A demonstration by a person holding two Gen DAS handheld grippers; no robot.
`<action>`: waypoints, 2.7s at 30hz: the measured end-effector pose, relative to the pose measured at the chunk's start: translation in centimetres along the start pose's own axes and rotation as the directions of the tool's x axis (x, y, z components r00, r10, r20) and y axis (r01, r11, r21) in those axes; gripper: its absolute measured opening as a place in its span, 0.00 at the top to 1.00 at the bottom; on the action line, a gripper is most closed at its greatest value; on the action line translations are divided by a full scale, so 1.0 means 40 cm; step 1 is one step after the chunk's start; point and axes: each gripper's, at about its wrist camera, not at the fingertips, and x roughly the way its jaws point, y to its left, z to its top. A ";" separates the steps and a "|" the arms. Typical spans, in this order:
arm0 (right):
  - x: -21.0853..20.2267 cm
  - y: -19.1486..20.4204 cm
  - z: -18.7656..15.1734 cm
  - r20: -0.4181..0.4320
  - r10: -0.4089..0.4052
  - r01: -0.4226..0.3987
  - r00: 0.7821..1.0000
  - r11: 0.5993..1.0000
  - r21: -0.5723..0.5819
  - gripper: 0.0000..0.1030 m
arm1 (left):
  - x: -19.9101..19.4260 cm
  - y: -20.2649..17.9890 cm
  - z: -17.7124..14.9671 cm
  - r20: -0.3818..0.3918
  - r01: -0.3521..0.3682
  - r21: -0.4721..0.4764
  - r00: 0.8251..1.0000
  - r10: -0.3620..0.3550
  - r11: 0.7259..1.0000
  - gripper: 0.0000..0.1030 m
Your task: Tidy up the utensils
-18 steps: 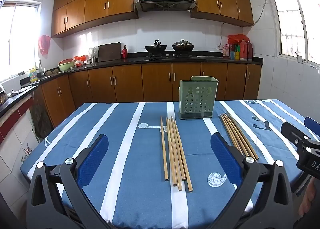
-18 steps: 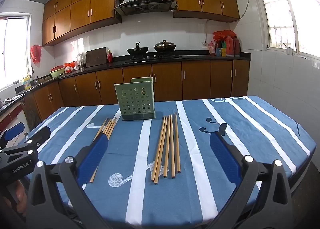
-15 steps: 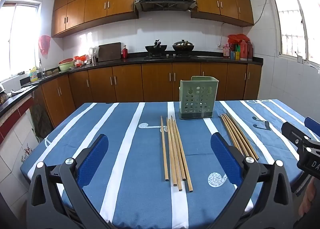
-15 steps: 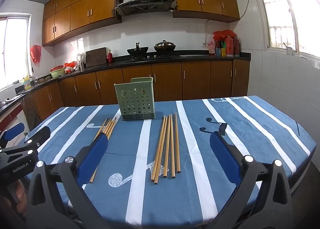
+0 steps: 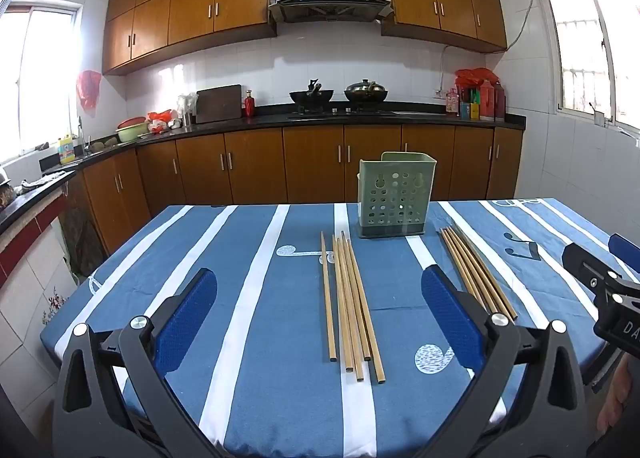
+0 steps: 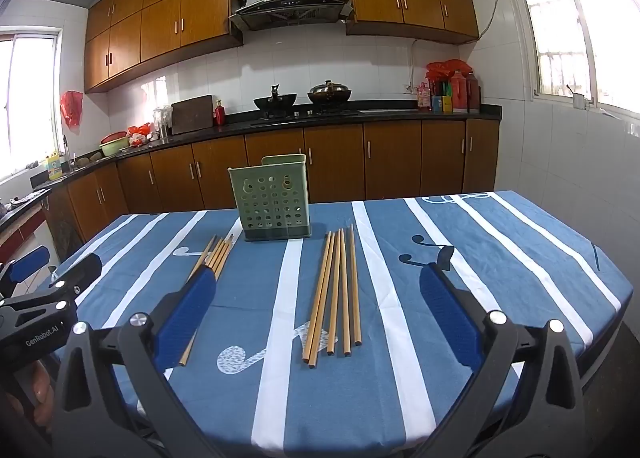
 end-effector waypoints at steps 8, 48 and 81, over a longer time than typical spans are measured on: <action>0.000 0.001 -0.001 0.000 0.000 0.000 1.000 1.000 0.001 0.04 | 0.000 0.000 0.000 0.000 0.000 0.000 1.000 0.000 1.000 0.02; -0.002 0.001 0.002 -0.001 0.001 -0.001 1.000 1.000 0.004 0.04 | 0.000 0.000 0.000 -0.002 0.000 0.001 1.000 0.000 1.000 0.02; 0.012 -0.009 -0.003 -0.036 -0.009 0.009 0.999 1.000 0.020 0.04 | 0.020 -0.012 -0.019 -0.028 -0.005 -0.004 1.000 0.005 1.000 0.02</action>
